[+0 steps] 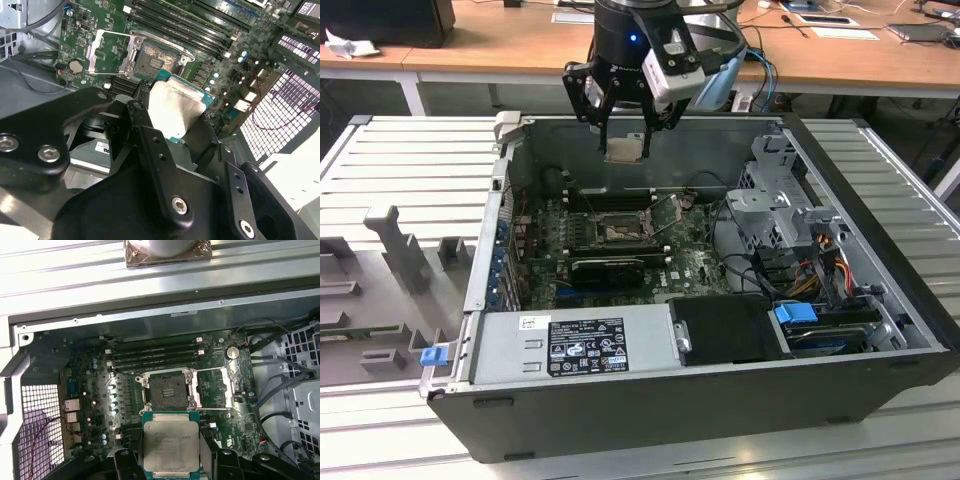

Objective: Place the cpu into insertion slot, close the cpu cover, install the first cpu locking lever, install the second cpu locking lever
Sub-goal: 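Place the cpu into insertion slot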

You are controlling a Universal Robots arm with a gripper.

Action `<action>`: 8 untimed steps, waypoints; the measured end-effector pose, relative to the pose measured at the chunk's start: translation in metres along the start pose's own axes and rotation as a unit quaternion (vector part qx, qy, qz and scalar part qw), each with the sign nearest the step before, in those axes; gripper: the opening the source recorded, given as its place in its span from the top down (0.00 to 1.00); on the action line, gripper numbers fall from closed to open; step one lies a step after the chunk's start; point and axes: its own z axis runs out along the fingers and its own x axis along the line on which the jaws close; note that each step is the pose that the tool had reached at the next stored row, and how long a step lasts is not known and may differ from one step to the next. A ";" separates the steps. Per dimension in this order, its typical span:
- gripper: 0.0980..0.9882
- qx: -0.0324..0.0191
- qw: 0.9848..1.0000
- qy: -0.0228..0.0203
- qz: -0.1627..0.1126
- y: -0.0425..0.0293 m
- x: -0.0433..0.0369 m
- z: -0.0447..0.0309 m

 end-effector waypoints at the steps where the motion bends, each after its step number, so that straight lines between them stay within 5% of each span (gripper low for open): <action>1: 0.51 0.000 1.000 0.000 0.001 0.0000 0.0000 0.0000; 8: 0.51 -0.001 0.999 -0.004 0.047 0.0000 0.0001 0.0004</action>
